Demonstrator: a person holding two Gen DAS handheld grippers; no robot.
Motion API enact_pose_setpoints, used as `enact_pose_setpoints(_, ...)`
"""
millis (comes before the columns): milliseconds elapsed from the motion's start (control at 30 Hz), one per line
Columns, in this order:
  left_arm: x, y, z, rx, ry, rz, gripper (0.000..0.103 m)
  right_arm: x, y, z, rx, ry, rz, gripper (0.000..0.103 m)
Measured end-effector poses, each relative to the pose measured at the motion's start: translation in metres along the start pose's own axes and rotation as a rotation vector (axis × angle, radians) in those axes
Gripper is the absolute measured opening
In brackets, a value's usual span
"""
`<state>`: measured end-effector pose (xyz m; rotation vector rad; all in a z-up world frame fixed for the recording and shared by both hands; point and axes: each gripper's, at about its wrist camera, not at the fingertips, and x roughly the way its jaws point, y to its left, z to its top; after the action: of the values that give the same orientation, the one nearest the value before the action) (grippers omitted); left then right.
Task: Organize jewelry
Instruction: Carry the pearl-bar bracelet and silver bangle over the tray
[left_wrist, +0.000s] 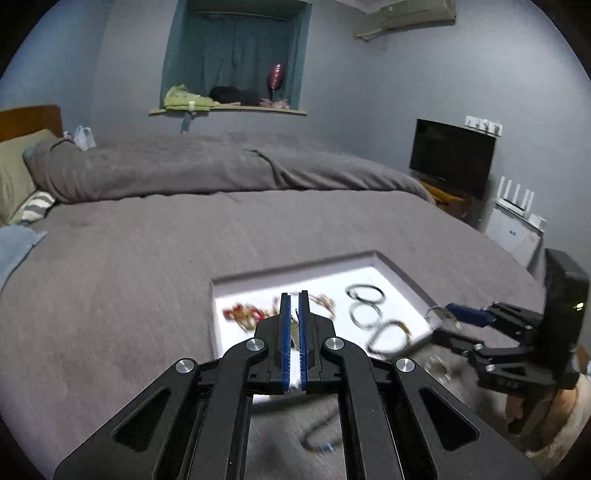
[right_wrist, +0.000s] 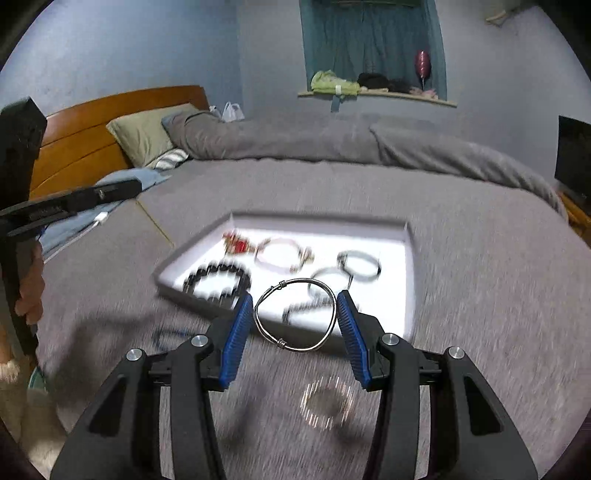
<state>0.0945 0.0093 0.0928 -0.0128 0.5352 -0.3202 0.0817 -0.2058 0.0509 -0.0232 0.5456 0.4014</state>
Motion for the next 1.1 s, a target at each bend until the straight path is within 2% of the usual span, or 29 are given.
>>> enact_pose_setpoints(167,0.032,0.013,0.014,-0.032,0.015,0.022,0.004,0.026,-0.021,0.045,0.039,-0.034,-0.050,0.047)
enact_pose_setpoints(367,0.086,0.030,0.004,-0.063,0.119,0.035,0.004,0.072,-0.044,0.069,0.080,0.009,-0.091,0.047)
enact_pose_setpoints(533,0.115,0.048,-0.010,-0.096,0.191,0.036,0.004,0.107,-0.058,0.068,0.104,0.080,-0.089,0.047)
enact_pose_setpoints(833,0.124,0.068,-0.022,-0.110,0.247,0.065,0.007,0.136,-0.072,0.056,0.131,0.187,-0.114,0.047)
enact_pose_setpoints(933,0.125,0.068,-0.024,-0.104,0.261,0.071,0.008,0.141,-0.068,0.056,0.113,0.207,-0.147,0.047)
enact_pose_setpoints(1033,0.130,0.065,-0.027,-0.088,0.284,0.064,0.008,0.153,-0.066,0.052,0.106,0.263,-0.169,0.047)
enact_pose_setpoints(1100,0.136,0.059,-0.031,-0.058,0.305,0.072,0.004,0.160,-0.068,0.050,0.101,0.294,-0.174,0.047)
